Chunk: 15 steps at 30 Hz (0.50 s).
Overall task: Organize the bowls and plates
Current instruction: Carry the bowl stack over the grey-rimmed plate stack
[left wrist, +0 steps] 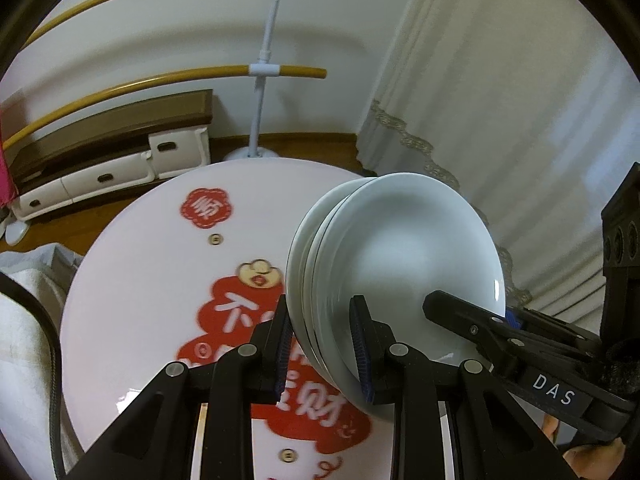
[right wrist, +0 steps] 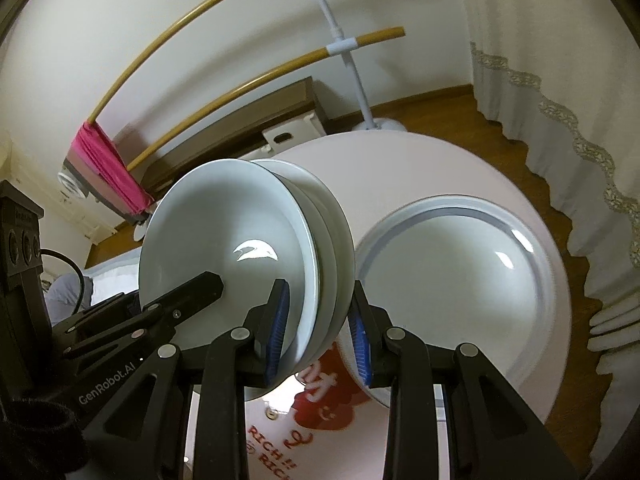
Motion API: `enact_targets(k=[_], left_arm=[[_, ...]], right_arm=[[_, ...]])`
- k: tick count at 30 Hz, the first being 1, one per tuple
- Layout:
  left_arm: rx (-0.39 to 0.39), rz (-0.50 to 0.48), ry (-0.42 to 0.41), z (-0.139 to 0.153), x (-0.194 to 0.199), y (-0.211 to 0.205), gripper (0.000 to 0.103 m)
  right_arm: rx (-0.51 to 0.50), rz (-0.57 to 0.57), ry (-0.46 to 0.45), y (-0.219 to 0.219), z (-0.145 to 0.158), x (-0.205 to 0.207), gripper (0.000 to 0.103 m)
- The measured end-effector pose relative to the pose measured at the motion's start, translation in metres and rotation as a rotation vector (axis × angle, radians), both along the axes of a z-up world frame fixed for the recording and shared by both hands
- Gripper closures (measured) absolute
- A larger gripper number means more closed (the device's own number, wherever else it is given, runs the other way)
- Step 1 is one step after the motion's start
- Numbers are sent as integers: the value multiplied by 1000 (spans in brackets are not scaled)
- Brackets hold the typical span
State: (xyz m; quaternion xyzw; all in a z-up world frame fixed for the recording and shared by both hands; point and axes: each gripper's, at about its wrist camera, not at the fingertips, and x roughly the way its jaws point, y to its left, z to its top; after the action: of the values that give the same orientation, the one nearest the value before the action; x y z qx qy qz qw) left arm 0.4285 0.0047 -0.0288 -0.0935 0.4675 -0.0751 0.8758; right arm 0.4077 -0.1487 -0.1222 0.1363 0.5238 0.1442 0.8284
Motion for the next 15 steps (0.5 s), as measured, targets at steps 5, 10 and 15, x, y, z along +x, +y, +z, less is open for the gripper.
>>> enact_targets(k=[5,10,15], left_arm=[[1,-43,3,0,4,-33,79],[-6,-81,15,-5,13,-65,79],[-5,-106,30,-10,23,-90,79]], right_arm=[[-3,-37,-4,-30,3,-9,73],[-18,-74,2,-62,1,-16,73],[-27,-102,14,-85,-4,-17,73]])
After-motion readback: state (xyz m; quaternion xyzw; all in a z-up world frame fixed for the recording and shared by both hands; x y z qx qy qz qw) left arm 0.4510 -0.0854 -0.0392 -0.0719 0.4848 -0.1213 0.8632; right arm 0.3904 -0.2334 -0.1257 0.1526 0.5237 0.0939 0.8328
